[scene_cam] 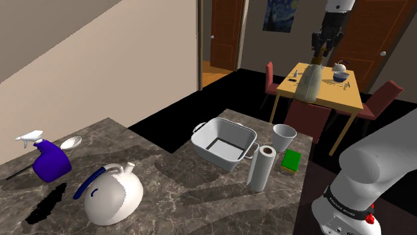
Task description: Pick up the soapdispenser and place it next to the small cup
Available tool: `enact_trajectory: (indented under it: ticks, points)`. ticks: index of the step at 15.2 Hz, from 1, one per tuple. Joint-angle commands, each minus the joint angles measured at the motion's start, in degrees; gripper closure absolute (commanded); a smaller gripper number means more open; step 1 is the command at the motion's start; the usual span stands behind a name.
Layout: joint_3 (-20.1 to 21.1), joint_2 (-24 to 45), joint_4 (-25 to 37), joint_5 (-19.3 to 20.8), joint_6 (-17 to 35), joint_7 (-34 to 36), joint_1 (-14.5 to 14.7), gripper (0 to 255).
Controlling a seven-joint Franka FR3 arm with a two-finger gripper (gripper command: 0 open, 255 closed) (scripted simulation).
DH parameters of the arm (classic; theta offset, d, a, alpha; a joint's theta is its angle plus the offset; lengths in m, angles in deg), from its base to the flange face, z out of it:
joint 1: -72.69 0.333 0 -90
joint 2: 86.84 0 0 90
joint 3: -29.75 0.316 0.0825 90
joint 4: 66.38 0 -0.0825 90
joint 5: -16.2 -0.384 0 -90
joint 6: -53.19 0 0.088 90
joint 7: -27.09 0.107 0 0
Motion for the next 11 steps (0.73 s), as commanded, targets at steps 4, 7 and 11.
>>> enact_trajectory:
  ticks: [4,7,11]
  points:
    - [-0.01,-1.56,-5.40,0.40,3.93,0.44,-0.17,255]
    - [-0.05,-2.26,-8.40,0.61,6.23,0.68,-0.27,255]
    - [-0.15,-3.02,-12.20,0.87,9.28,0.96,-0.40,255]
